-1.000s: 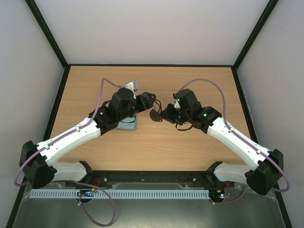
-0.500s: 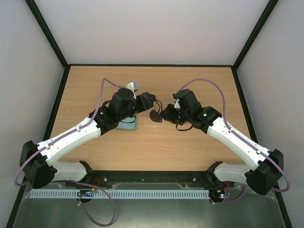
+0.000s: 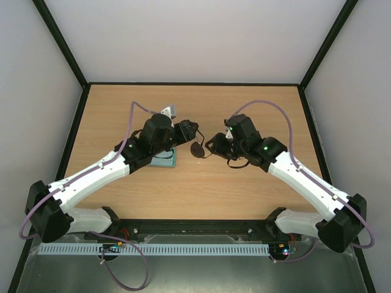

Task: Organize the sunglasses
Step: Fold the sunglasses at the center of the board.

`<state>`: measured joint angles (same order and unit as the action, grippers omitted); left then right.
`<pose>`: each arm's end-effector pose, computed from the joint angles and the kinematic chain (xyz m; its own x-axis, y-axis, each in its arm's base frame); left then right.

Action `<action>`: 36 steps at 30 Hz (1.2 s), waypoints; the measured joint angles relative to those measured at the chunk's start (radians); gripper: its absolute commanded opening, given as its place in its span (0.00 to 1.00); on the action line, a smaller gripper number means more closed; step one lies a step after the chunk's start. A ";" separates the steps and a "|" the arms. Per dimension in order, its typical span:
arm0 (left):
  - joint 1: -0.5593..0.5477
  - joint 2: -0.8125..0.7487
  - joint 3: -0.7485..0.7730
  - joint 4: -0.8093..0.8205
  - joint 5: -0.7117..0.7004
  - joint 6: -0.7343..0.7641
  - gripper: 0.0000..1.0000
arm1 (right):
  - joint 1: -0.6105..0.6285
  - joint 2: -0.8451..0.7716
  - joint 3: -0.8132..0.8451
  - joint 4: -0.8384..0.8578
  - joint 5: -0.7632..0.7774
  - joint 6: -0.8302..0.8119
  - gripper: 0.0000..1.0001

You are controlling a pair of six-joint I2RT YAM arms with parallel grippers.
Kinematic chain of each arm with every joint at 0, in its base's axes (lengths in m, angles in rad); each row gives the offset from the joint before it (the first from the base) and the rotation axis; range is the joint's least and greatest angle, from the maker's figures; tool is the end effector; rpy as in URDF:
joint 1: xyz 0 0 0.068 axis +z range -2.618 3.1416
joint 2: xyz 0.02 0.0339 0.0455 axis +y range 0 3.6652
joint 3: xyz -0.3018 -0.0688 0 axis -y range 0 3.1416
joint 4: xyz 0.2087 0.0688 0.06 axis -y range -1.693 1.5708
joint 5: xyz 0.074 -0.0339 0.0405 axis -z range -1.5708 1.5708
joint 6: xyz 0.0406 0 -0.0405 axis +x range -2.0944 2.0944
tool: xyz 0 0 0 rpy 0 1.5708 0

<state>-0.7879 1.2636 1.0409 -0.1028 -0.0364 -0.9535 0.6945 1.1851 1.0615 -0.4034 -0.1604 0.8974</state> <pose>0.1803 -0.1791 0.3770 -0.6884 -0.4635 -0.5579 0.2120 0.6070 -0.7659 0.1646 0.1455 0.3696 -0.8178 0.3231 -0.4762 -0.1581 0.6696 0.7257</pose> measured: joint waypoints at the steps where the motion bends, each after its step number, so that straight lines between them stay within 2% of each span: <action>1: 0.002 0.000 0.000 0.000 0.000 0.000 0.54 | 0.000 -0.004 0.003 -0.003 0.004 0.000 0.30; 5: 0.008 -0.008 -0.002 0.000 0.002 0.003 0.53 | -0.029 -0.032 -0.005 -0.002 -0.021 0.001 0.30; 12: 0.021 -0.053 -0.009 0.000 0.053 0.043 0.53 | -0.204 -0.126 -0.114 -0.005 -0.090 -0.002 0.30; 23: 0.030 -0.095 -0.049 0.022 0.270 0.124 0.52 | -0.228 0.045 -0.015 0.025 -0.153 -0.089 0.27; 28: 0.030 -0.095 -0.057 0.046 0.306 0.137 0.52 | -0.169 0.080 0.038 0.039 -0.165 -0.121 0.23; 36: 0.030 -0.071 -0.068 0.077 0.320 0.142 0.52 | 0.030 0.103 0.079 0.047 -0.148 -0.150 0.21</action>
<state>-0.7578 1.1927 0.9730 -0.0261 0.2836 -0.8116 0.7242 1.2884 1.1400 -0.3569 -0.3080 0.7471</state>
